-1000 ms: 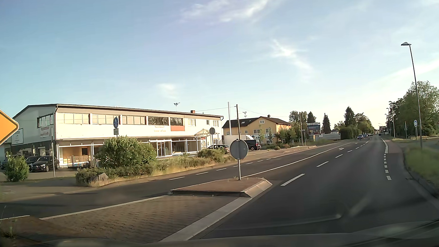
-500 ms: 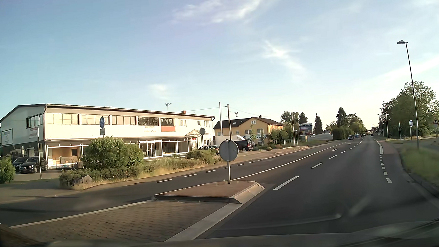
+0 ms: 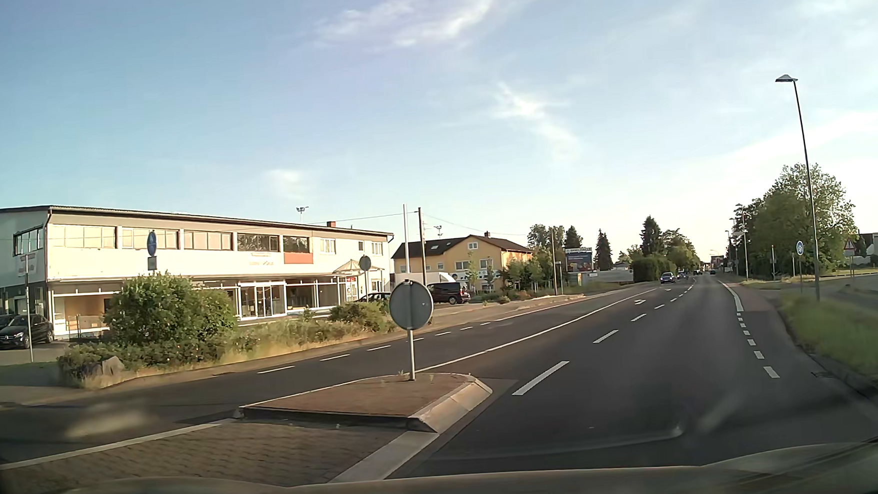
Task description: Follow the waypoints while adhering to traffic rules and regulations
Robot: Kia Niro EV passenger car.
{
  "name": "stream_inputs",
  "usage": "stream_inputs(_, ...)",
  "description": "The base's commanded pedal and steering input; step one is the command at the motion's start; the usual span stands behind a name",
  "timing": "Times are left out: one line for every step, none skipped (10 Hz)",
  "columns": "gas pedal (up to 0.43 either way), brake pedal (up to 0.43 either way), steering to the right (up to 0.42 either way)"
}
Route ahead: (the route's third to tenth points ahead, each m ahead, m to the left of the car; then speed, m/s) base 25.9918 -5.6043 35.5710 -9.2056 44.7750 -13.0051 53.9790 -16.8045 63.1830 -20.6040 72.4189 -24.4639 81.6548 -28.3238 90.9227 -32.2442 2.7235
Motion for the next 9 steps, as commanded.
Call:
stream_inputs(0.319, 0.037, 0.279)
stream_inputs(0.319, 0.037, 0.278)
stream_inputs(0.319, 0.037, 0.277)
stream_inputs(0.319, 0.03, 0.276)
stream_inputs(0.319, 0.03, 0.27)
stream_inputs(0.331, 0.037, 0.256)
stream_inputs(0.331, 0.037, 0.245)
stream_inputs(0.331, 0.03, 0.235)
stream_inputs(0.339, 0.037, 0.231)
